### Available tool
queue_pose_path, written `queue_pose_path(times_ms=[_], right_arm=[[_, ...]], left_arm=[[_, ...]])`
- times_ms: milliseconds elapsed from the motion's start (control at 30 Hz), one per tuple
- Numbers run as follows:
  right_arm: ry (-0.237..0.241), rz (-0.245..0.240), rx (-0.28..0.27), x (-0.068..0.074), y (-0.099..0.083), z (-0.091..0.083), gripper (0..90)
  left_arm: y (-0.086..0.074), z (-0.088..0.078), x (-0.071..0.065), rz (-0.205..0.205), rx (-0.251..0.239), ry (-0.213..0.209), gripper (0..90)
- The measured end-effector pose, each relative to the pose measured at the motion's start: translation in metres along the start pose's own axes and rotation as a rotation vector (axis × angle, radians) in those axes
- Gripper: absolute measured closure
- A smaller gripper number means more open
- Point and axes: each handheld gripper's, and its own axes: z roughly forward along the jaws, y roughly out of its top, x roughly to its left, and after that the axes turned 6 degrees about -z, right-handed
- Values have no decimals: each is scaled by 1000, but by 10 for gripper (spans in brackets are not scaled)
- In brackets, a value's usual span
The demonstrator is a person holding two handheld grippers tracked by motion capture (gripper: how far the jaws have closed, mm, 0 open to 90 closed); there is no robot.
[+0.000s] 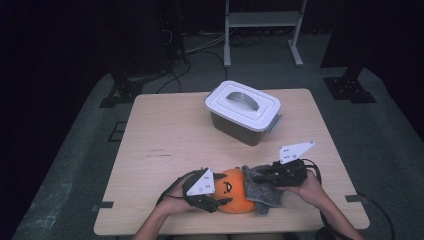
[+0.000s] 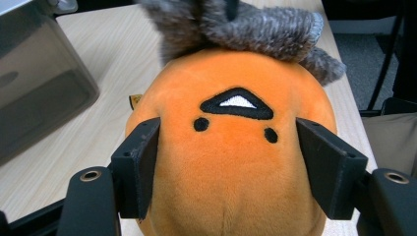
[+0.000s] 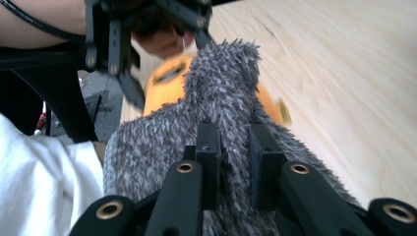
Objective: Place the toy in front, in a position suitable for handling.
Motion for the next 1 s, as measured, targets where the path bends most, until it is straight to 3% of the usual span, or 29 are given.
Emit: queue_pose_path(times_ms=[167,333,433,667,733,767,867,1000], right_arm=[[17,-28,37,-1,10,14,774],[-22,-24,87,0,-3,3,774],[-76,19,116,-2,-19,-19,774],[-225,124,92,-4,-51,-79,768],[-244,131,91,-4,-55,-87,765],[-281,156,90,-5,-63,-101,761],[-303,192,74,-5,-73,-113,754],[-332,221,97,-4,-84,-120,705]], left_arm=[[-5,-4,2,-39,-9,-7,286],[-5,-4,3,-41,-14,-13,282],[-8,-7,4,-53,-14,-10,273],[-8,-8,6,-90,-15,-19,220],[-8,-8,6,-95,-16,-19,204],[-8,-9,7,-105,-15,-25,194],[-7,-9,7,-116,-21,-33,182],[-7,-9,7,-120,-25,-39,167]])
